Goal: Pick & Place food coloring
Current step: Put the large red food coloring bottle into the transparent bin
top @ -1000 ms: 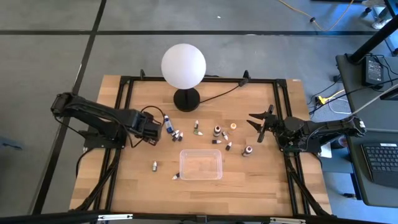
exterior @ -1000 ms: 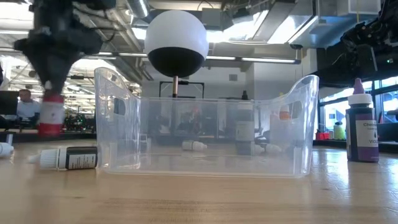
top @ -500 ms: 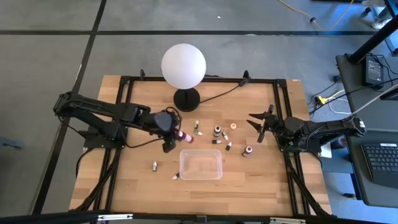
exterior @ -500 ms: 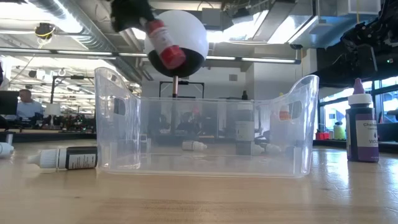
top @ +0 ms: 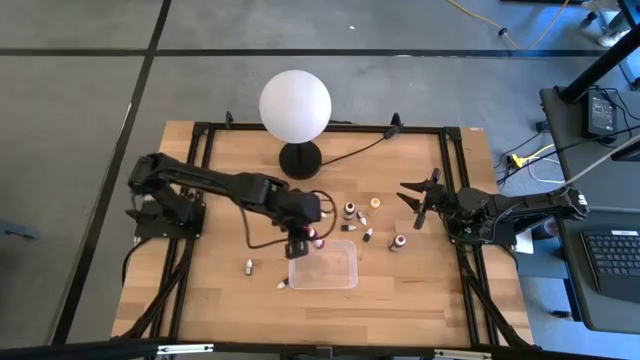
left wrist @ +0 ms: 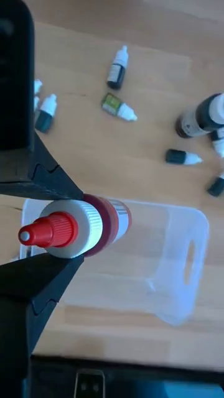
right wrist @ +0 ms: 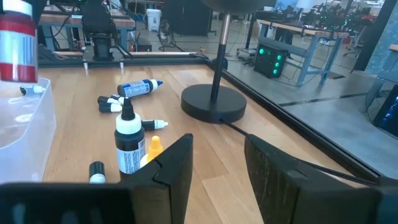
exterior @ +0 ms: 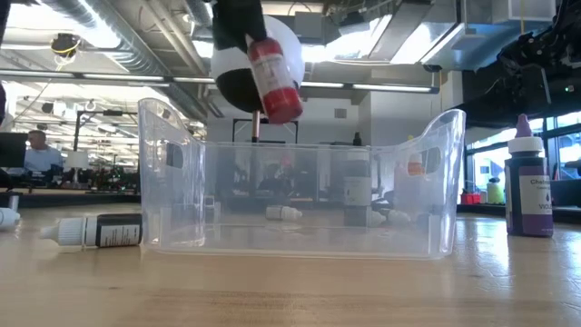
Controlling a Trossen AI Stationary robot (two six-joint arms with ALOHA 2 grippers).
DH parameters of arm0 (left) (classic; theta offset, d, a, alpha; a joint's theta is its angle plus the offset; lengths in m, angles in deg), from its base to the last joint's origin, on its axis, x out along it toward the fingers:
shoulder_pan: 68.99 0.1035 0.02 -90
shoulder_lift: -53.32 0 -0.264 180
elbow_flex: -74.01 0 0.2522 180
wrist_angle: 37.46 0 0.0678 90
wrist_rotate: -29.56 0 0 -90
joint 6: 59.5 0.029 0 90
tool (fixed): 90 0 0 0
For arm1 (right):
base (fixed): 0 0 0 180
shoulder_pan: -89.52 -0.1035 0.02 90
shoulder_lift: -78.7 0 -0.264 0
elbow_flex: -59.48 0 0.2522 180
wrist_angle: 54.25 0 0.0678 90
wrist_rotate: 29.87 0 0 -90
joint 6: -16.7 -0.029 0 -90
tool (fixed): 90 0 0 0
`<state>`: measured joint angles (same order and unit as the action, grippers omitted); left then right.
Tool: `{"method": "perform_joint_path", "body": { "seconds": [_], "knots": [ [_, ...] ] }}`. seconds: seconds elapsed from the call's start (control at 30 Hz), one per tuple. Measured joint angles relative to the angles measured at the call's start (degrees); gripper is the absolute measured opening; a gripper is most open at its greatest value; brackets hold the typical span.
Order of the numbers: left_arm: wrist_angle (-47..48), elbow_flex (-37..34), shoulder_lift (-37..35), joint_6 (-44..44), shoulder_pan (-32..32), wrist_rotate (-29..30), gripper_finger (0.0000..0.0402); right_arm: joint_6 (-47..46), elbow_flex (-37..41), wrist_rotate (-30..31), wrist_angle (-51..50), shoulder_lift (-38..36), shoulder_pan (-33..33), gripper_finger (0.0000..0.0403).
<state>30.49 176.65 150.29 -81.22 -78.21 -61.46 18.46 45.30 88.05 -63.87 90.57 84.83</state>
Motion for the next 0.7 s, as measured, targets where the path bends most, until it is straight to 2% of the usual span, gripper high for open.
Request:
{"method": "perform_joint_path", "body": {
  "seconds": [0.2,0.3,0.5,0.7],
  "knots": [
    [8.42,4.68,6.87,-2.1,-2.04,-0.02,0.012,-5.95,0.0,-2.06,-0.07,0.01,0.0,0.0149],
    [8.61,4.77,8.61,-2.97,-2.69,0.51,0.0121,-9.43,0.0,-3.72,-0.18,0.0,0.0,0.0149],
    [9.41,4.79,10.35,-2.84,-4.55,5.16,0.012,-15.26,0.0,-8.47,-0.55,0.0,0.0,0.0149],
    [9.37,4.81,10.34,-3.74,-6.92,7.85,0.0125,-18.22,0.0,-9.96,-0.67,0.0,-0.02,0.0149]
  ]
}}
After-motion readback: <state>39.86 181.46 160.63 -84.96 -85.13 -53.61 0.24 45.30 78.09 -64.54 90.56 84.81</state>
